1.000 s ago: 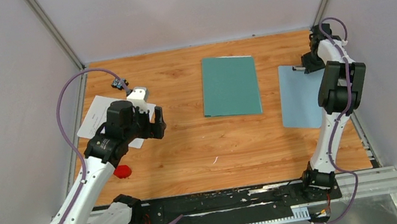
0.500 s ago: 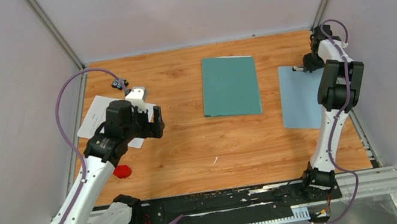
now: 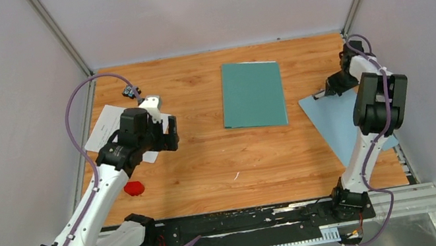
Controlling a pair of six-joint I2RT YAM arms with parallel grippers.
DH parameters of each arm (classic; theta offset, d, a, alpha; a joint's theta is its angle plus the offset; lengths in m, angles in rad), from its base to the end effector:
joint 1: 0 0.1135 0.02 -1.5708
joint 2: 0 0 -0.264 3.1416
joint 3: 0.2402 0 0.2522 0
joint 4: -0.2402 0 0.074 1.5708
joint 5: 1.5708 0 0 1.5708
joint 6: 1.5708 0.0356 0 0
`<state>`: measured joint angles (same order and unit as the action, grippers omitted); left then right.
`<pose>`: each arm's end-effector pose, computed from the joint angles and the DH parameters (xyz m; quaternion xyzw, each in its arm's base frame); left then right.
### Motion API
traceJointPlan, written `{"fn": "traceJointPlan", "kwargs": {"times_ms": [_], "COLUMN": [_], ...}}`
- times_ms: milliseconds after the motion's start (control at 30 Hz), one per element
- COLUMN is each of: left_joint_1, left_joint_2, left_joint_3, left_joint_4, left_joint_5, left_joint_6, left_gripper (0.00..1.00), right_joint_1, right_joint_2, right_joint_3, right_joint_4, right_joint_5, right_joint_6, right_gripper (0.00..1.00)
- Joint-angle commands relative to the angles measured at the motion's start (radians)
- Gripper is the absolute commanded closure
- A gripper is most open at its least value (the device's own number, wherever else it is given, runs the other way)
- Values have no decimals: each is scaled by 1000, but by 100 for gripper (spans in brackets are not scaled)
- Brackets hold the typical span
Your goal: Put the files into the folder
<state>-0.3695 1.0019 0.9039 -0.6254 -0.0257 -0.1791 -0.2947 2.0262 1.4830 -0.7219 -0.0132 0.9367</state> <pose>0.1958 -0.0748 0.2991 0.0814 0.9079 -0.1001 0.3989 0.3923 -0.1186 0.1708 0.5700 0.8074 0.0542 0.1424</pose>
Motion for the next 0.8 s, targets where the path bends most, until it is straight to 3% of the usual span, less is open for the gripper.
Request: {"fn": "traceJointPlan", "kwargs": {"times_ms": [0,133,267,367,533,767], "left_joint_1": [9,14,64,119,251,431], "left_joint_2": [7,-2,-6,-3,7,29], "left_joint_3": [1,-6,-12,-20,-99,-309], "left_joint_4": [15,40,62,33,29,211], "left_joint_5": [-13,-53,-45,-77,-37,138], "left_joint_6": [-26,-79,-194,-325,-482,-741], "left_gripper": [0,0,0,0,0,17], "right_joint_1": [66,166,359,514,660,816], "right_joint_2": [-214,-341,-423,-446,-437,-347], "right_joint_3": [-152,-278,-354,-384,-430,-416], "right_joint_4": [23,76,121,155,248,397], "right_joint_5": [-97,-200,-256,-260,-283,-286], "right_joint_6": [-154,-227,-273,-254,-175,-75], "right_gripper": [100,100,100,100,100,100]}}
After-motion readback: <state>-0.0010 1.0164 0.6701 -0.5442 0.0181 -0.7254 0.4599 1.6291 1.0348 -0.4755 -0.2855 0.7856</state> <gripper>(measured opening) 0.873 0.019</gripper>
